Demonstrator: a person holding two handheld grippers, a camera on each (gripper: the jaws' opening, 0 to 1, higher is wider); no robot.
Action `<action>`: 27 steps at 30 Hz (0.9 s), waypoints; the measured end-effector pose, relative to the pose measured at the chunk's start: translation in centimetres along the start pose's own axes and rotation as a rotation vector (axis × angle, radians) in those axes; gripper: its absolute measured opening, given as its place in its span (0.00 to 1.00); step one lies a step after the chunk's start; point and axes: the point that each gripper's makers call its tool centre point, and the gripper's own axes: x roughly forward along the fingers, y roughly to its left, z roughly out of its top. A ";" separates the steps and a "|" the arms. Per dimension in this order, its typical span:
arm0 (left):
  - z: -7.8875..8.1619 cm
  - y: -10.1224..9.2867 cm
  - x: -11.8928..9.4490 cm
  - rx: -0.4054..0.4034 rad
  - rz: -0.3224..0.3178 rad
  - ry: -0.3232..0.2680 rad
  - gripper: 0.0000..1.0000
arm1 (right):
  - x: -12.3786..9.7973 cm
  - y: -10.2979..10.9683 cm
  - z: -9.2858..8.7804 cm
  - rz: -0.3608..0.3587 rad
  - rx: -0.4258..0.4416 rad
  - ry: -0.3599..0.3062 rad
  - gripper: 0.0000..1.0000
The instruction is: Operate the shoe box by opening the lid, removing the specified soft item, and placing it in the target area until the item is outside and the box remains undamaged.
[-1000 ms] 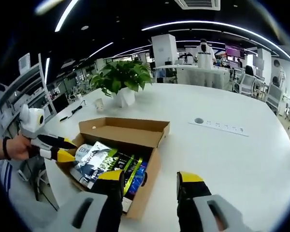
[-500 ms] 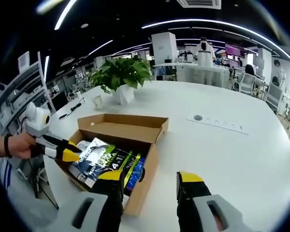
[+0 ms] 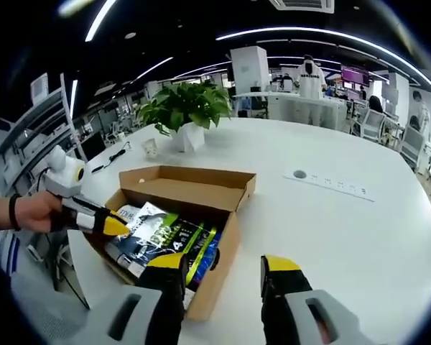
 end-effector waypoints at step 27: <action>-1.0 -0.4 -0.8 -0.042 0.015 -0.005 0.00 | 2.0 3.9 -1.2 0.085 -0.062 0.062 0.34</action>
